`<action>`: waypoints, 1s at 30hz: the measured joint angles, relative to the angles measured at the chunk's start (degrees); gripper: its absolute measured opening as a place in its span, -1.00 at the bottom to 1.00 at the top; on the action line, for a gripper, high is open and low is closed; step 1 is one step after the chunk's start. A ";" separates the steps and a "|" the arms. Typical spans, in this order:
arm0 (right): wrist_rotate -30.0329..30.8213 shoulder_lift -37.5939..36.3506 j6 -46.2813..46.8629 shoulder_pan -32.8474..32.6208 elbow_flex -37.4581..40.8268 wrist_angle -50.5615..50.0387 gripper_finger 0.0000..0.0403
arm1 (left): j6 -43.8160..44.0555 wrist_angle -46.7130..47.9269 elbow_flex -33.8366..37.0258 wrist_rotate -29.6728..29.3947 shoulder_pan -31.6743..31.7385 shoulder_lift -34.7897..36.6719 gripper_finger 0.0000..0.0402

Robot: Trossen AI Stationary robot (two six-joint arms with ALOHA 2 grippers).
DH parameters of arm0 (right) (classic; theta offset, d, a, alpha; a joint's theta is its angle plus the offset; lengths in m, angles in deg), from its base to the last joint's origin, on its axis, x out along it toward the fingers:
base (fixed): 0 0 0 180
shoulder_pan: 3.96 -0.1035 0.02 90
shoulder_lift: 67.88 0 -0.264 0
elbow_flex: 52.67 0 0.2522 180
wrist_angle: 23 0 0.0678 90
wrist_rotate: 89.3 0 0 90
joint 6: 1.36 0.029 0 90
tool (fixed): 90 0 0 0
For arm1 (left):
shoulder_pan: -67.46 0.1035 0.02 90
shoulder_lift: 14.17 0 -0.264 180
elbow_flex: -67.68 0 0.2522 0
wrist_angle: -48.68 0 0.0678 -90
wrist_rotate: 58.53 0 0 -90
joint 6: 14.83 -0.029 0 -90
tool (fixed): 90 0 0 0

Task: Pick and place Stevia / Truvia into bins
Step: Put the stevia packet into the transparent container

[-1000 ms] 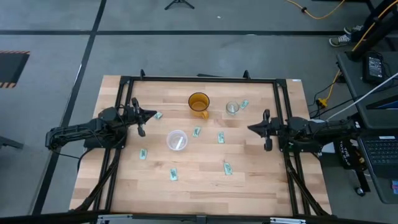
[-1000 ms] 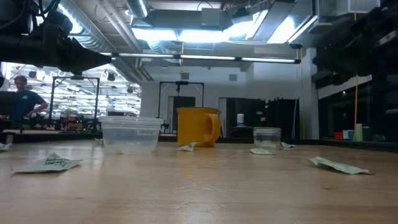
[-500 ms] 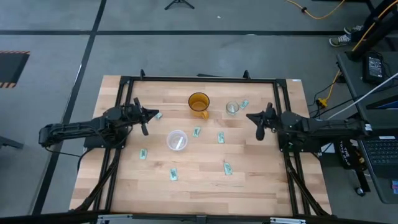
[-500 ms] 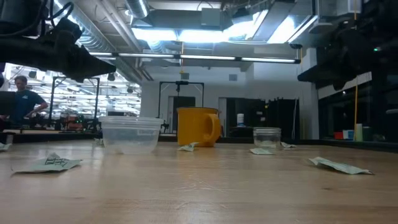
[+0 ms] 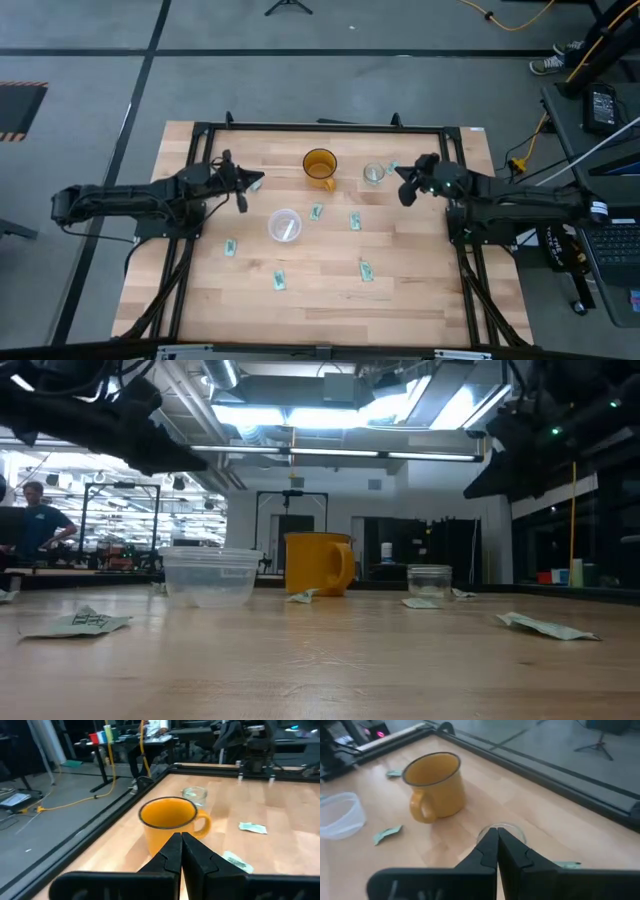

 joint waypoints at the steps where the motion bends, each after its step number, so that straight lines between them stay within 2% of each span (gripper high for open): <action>1: 0.02 0.62 -0.10 0.59 -1.09 -1.31 -0.96 | 0.00 0.02 -0.71 -0.55 0.48 -0.94 -0.99; 7: -0.26 5.05 -2.78 4.25 -8.10 -9.43 -0.85 | 0.44 0.40 -4.27 1.31 5.56 -6.45 -0.99; 14: -9.53 12.29 1.16 8.83 -16.31 -21.18 -0.59 | 0.68 0.51 -5.09 6.88 9.96 -11.87 -0.99; 17: -10.52 15.96 1.93 10.54 -19.46 -26.21 -0.47 | 0.63 0.52 -5.11 6.85 10.55 -13.37 -0.99; 24: -10.74 23.82 -4.27 13.82 -23.35 -27.13 -0.19 | 0.46 -1.15 -5.11 6.79 10.98 -14.36 -0.99; 30: -15.00 30.35 -7.49 17.66 -27.96 -29.40 -0.03 | -1.40 -3.39 -5.11 6.78 10.98 -14.36 -0.99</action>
